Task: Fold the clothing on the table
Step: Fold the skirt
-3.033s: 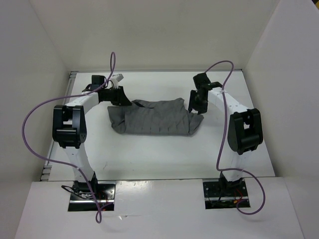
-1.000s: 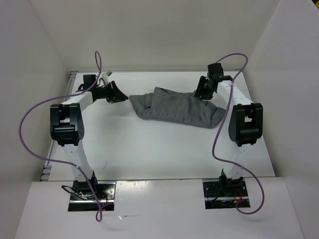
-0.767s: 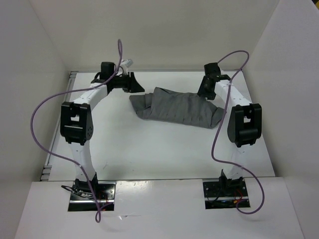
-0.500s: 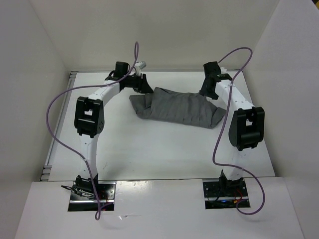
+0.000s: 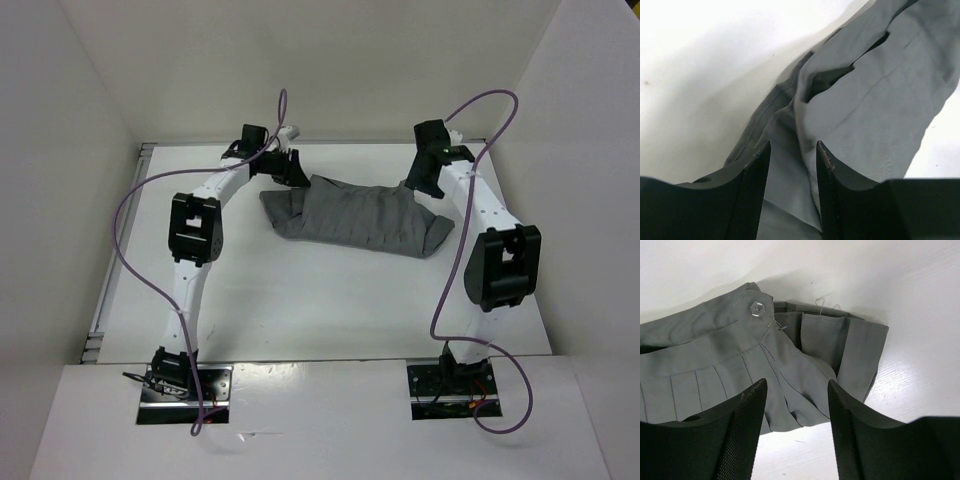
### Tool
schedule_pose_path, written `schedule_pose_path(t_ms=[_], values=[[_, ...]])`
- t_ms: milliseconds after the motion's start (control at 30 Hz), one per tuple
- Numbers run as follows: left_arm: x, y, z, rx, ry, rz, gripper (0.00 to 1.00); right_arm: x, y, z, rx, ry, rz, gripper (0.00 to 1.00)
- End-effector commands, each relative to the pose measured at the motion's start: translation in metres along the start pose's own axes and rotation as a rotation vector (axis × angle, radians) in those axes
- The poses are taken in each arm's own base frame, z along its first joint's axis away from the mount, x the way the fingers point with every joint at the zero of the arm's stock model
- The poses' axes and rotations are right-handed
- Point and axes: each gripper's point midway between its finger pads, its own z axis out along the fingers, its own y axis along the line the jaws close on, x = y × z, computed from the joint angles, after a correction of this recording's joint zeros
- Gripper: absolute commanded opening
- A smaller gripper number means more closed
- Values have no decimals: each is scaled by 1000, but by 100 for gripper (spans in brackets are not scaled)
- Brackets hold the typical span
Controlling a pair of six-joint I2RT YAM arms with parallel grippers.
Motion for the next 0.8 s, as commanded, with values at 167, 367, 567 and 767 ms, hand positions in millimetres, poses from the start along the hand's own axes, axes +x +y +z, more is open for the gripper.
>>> schedule_pose_path(t_ms=[167, 367, 567, 767], values=[[-8, -25, 9, 119, -13, 44, 49, -5, 3, 1, 17, 2, -17, 58], [8, -24, 21, 149, 12, 16, 46, -9, 8, 9, 13, -7, -26, 58], [-1, -29, 28, 167, 1, 6, 0, -9, 11, 22, -40, 8, -120, 58], [-6, -32, 22, 146, -1, 17, 0, 3, 21, 52, -81, 43, -170, 58]])
